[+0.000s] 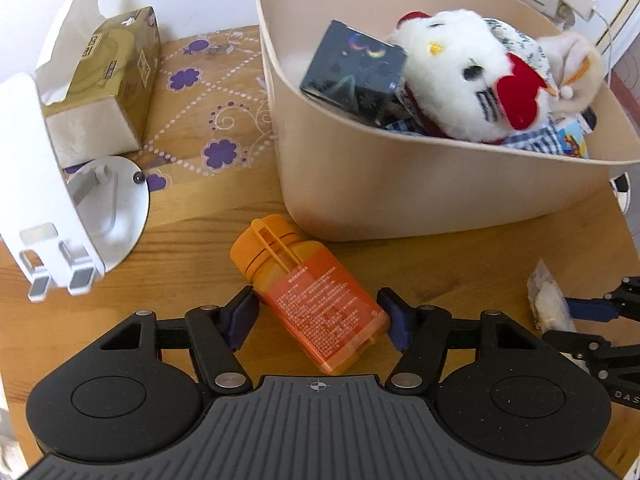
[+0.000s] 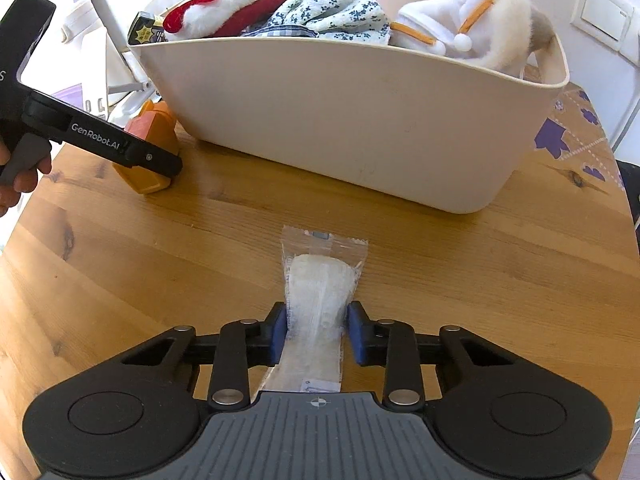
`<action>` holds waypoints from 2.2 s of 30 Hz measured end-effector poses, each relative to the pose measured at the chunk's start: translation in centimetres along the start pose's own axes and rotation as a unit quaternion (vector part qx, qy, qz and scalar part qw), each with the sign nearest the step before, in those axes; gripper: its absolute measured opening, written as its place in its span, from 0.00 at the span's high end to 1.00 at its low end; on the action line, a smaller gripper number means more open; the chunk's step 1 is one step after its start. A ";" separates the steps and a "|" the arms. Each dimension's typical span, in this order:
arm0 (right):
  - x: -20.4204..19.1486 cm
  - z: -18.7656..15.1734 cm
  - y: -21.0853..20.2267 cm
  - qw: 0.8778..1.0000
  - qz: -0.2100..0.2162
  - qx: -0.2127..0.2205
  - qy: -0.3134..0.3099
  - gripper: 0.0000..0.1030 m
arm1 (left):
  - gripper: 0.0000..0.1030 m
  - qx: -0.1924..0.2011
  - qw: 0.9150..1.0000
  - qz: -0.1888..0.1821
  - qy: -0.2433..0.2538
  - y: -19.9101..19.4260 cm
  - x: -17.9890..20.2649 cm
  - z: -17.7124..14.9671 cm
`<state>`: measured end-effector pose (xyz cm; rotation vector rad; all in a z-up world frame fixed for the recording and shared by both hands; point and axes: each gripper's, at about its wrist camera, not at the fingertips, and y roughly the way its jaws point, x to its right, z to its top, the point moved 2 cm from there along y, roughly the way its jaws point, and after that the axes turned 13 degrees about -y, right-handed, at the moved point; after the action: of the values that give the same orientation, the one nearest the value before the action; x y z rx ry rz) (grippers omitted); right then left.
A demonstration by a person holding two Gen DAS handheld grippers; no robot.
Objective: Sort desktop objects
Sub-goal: 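Grasp the orange bottle with the left tool while the right tool grasps the wrapped pad, then lift both items over the beige basket and open both tools to drop them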
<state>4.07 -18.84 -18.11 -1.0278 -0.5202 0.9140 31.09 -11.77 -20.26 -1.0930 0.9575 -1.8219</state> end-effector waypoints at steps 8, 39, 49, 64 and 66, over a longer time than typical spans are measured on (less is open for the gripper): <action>-0.7 -0.5 -0.9 1.000 0.003 0.001 -0.002 0.75 | 0.36 0.015 1.000 -0.018 -0.005 -1.4 0.0 -1.6; -0.5 -1.0 -10.1 0.994 -0.021 0.104 -0.006 0.76 | 0.36 0.110 0.993 -0.035 -0.001 -12.8 3.4 -6.2; 1.5 1.1 -13.7 0.986 -0.049 0.156 -0.006 0.76 | 0.37 0.153 0.987 -0.044 0.019 -15.8 5.8 -3.9; 5.1 6.0 -15.6 0.973 -0.088 0.211 -0.011 0.76 | 0.41 0.189 0.980 -0.047 0.035 -16.1 8.7 2.0; 5.6 6.8 -15.6 0.972 -0.092 0.216 -0.015 0.76 | 0.47 0.189 0.980 -0.044 0.036 -15.8 8.9 2.9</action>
<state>8.26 -14.09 -1.36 -0.5624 -0.4086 0.8306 27.09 -13.94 -2.50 -0.8466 0.5746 -2.0241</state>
